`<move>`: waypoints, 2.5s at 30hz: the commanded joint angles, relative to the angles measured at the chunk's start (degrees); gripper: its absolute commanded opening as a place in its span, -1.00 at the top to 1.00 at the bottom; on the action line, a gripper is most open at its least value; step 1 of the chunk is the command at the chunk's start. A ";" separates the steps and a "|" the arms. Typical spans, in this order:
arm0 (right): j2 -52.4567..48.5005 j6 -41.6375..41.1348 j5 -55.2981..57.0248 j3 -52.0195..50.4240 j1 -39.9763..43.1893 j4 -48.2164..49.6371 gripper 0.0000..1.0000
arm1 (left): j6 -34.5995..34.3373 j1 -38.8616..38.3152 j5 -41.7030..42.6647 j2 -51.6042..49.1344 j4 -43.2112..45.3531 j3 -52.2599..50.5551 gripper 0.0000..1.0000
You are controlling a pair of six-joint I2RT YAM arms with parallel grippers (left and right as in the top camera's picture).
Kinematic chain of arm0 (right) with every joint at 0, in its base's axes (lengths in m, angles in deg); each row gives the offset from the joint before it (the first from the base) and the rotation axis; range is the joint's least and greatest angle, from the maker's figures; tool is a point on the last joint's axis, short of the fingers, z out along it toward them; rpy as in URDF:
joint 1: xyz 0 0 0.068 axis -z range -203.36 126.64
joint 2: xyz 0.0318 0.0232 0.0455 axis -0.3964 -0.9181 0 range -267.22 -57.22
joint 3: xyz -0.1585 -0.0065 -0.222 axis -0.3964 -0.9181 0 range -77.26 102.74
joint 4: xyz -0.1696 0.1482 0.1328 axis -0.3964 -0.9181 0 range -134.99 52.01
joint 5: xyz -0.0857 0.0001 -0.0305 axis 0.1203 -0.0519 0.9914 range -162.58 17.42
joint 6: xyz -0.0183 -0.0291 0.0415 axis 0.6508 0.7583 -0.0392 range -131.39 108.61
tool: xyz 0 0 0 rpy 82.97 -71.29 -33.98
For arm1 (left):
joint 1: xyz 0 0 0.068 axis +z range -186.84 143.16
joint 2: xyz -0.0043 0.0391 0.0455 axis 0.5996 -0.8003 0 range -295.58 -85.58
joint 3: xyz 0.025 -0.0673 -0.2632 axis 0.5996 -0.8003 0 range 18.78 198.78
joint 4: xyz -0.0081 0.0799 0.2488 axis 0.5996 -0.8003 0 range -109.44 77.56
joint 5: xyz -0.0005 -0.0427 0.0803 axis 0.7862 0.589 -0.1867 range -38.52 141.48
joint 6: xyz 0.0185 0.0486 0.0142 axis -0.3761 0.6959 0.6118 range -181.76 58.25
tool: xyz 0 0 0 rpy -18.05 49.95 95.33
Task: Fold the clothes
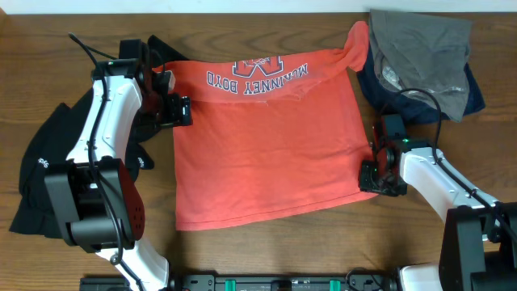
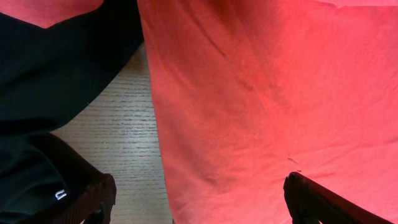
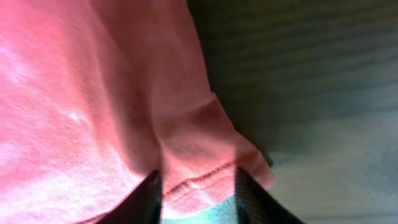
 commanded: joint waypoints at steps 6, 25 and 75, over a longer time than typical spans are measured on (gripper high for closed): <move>-0.09 -0.39 -2.36 -2.86 -5.27 3.26 0.98 | -0.28 0.24 0.55 0.00 0.31 -0.24 -0.76; -2.45 6.82 -8.24 3.96 -23.93 6.82 0.98 | -0.31 4.55 0.55 0.00 0.90 -0.24 -0.76; -6.40 8.20 -9.84 37.57 13.16 -6.73 -0.73 | 4.52 -57.46 0.44 -7.85 18.88 -0.24 -0.96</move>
